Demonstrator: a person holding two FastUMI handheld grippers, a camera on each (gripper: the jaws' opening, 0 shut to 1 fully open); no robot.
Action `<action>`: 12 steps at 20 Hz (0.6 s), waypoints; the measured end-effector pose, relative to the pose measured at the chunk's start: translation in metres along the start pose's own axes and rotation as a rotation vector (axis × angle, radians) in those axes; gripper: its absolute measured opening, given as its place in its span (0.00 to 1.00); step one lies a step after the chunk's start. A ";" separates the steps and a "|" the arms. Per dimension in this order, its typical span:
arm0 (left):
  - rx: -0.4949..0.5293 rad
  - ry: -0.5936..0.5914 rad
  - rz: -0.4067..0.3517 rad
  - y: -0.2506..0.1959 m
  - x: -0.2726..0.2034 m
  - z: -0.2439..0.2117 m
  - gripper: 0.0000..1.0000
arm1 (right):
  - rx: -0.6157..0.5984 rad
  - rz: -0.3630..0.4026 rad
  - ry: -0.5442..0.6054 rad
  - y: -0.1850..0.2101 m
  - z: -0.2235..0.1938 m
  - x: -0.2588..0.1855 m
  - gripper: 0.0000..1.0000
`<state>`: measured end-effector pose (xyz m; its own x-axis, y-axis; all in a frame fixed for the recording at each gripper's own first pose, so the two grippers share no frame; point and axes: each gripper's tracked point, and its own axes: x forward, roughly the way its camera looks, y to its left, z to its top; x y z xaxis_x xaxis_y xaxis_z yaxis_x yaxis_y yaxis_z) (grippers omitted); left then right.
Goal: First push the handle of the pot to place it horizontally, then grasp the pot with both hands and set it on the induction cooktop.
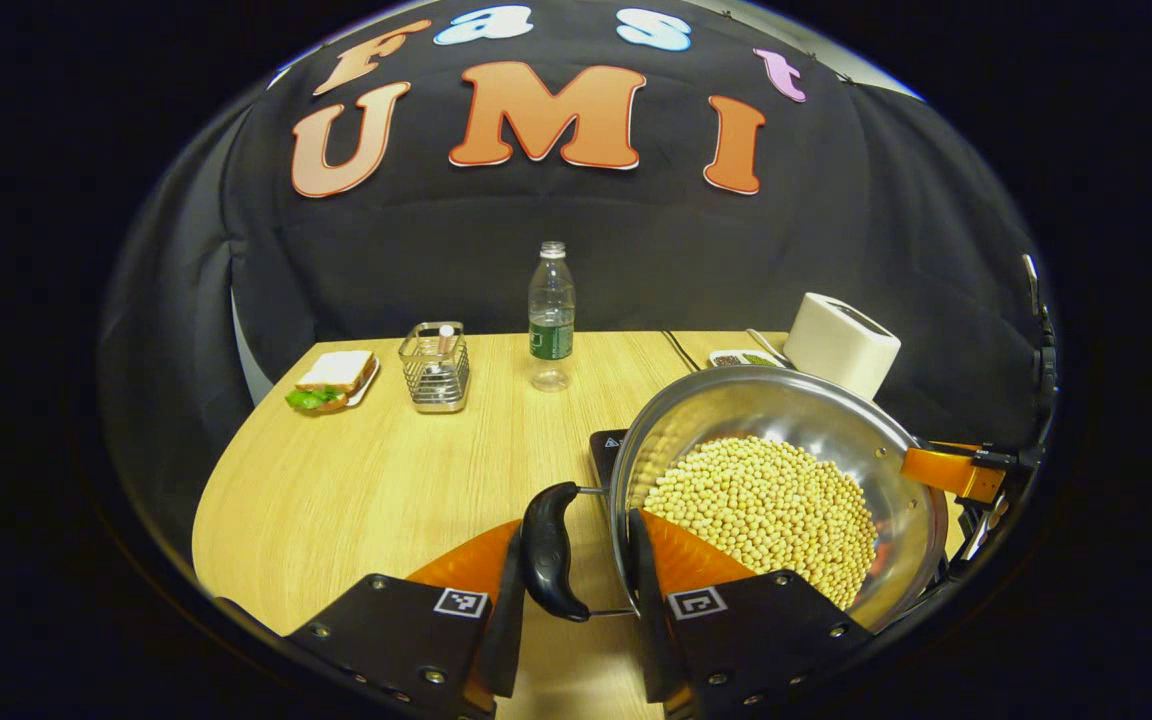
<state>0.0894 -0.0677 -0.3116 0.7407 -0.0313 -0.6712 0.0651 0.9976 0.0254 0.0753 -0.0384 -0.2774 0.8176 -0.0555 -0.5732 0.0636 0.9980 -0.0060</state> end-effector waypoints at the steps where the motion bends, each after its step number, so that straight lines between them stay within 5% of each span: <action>1: 0.002 0.007 0.002 -0.002 0.004 -0.002 0.50 | 0.005 0.001 0.009 0.001 -0.002 0.002 0.52; 12: -0.044 0.043 0.001 0.004 0.024 -0.015 0.50 | -0.004 0.007 0.029 -0.002 -0.007 0.015 0.55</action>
<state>0.0971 -0.0632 -0.3386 0.7116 -0.0283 -0.7020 0.0340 0.9994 -0.0058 0.0832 -0.0413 -0.2914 0.8013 -0.0476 -0.5964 0.0557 0.9984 -0.0049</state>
